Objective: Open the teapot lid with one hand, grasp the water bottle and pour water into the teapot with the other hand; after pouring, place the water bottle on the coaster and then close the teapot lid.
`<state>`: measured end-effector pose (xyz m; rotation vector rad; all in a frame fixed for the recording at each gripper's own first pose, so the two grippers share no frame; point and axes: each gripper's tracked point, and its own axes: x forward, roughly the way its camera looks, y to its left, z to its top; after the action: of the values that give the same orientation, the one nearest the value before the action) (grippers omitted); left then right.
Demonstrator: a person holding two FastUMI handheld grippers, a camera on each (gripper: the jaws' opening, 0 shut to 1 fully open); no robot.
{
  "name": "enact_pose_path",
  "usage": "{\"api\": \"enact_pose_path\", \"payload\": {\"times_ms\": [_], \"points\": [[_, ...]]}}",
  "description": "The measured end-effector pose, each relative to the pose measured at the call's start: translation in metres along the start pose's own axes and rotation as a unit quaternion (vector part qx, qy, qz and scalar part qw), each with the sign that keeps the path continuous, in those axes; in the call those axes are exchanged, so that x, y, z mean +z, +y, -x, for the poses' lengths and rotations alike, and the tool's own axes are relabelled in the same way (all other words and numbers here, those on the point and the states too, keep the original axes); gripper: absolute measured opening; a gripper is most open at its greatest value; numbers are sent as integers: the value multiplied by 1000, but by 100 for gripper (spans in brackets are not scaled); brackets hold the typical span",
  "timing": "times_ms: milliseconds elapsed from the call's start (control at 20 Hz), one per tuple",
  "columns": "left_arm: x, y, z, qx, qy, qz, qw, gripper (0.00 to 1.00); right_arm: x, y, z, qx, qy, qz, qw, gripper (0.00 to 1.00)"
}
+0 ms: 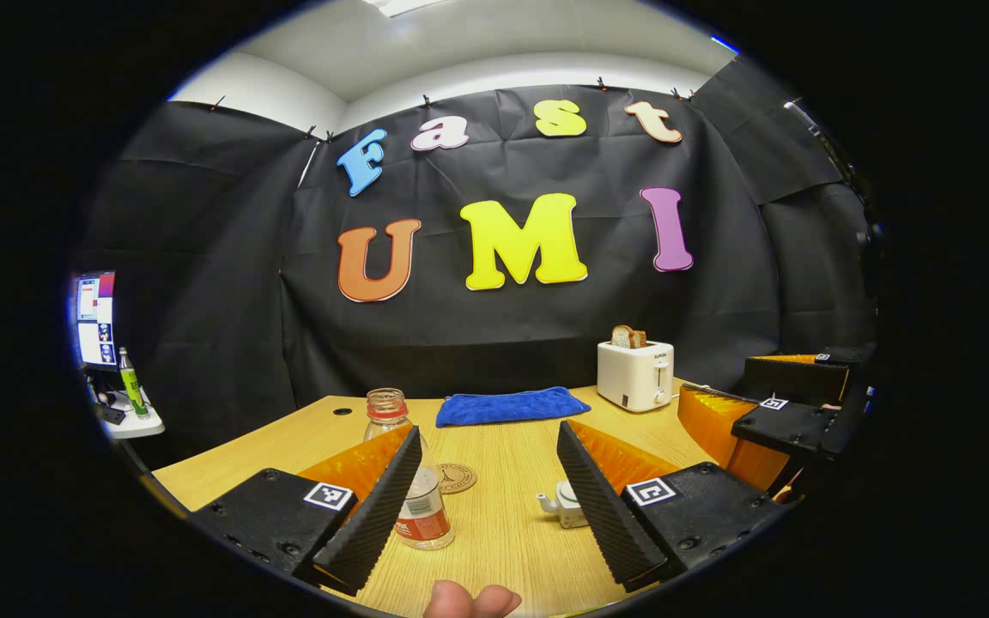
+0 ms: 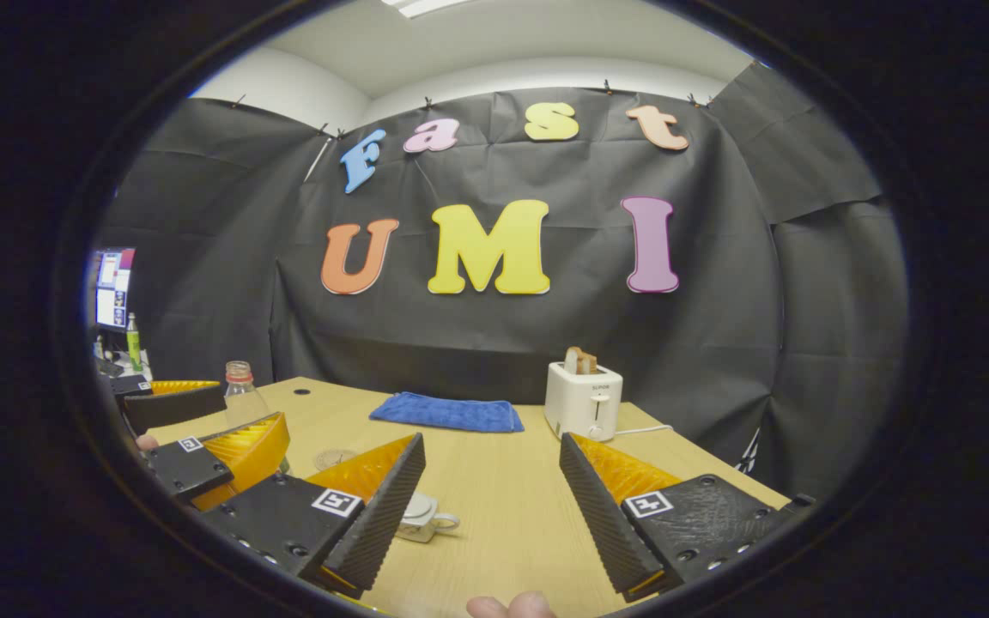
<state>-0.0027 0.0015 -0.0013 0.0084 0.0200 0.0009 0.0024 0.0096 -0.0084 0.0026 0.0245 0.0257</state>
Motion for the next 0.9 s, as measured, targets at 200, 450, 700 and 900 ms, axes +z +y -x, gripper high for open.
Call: {"api": "enact_pose_path", "payload": {"times_ms": [200,450,700,900], "points": [[-3,-1,3,2,7,7,1000,100,-4,5,-4,10,4,-1,1000,95],[-14,19,14,18,18,6,1000,99,-22,24,-17,34,18,-3,999,95],[-25,49,25,46,34,7,998,99,-57,60,-39,69,49,15,996,95],[-26,69,29,64,35,6,997,100,-72,71,-62,71,56,19,996,95]]}}
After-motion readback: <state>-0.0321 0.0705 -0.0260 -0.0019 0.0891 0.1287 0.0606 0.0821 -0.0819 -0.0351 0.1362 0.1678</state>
